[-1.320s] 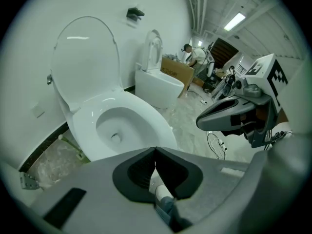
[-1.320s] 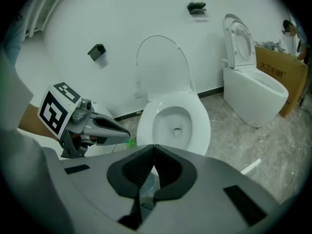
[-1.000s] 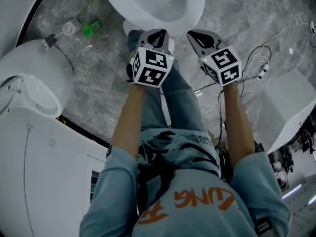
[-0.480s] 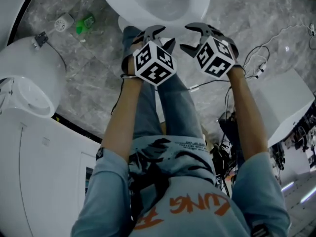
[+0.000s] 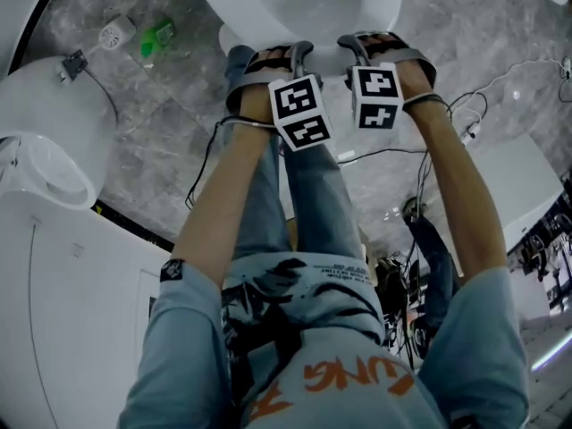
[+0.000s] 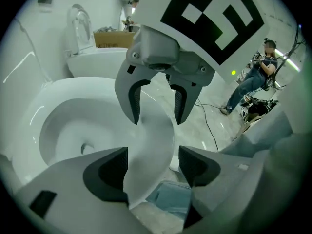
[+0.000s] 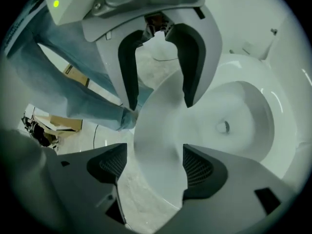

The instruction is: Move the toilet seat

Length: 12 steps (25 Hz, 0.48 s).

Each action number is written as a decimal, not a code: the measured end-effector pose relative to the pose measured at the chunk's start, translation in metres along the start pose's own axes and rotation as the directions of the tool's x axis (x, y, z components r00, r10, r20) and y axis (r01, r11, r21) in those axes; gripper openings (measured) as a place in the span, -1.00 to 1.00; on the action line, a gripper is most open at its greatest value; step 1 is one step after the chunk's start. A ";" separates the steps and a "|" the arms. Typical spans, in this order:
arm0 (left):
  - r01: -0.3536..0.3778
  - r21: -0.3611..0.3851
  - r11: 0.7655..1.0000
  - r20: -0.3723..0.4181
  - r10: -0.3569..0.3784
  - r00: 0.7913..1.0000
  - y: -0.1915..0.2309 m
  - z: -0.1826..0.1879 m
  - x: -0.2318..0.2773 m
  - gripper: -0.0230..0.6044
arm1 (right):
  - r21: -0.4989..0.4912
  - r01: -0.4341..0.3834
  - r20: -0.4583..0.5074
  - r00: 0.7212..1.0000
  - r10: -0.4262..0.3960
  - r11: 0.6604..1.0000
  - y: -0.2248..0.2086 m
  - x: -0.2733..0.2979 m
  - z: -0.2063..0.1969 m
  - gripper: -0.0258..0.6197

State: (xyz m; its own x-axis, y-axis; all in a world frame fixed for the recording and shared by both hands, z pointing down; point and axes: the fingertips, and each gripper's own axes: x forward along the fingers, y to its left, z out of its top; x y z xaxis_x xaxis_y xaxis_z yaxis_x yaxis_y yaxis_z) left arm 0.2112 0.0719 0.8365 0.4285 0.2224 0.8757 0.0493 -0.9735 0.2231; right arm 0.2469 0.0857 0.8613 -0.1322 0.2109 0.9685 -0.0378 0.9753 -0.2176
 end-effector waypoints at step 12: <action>0.036 0.125 0.992 -0.028 -0.033 0.999 0.006 -0.011 0.014 0.12 | -0.065 -0.143 -0.125 0.983 0.134 0.988 0.002 0.034 0.000 0.21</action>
State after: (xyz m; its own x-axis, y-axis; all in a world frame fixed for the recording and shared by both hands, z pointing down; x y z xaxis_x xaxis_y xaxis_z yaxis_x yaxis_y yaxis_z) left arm 0.2079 0.0702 0.8546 0.4011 0.2556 0.8796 0.1768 -0.9638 0.1995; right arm 0.2420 0.0948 0.8936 -0.0109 0.3461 0.9381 0.0454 0.9374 -0.3453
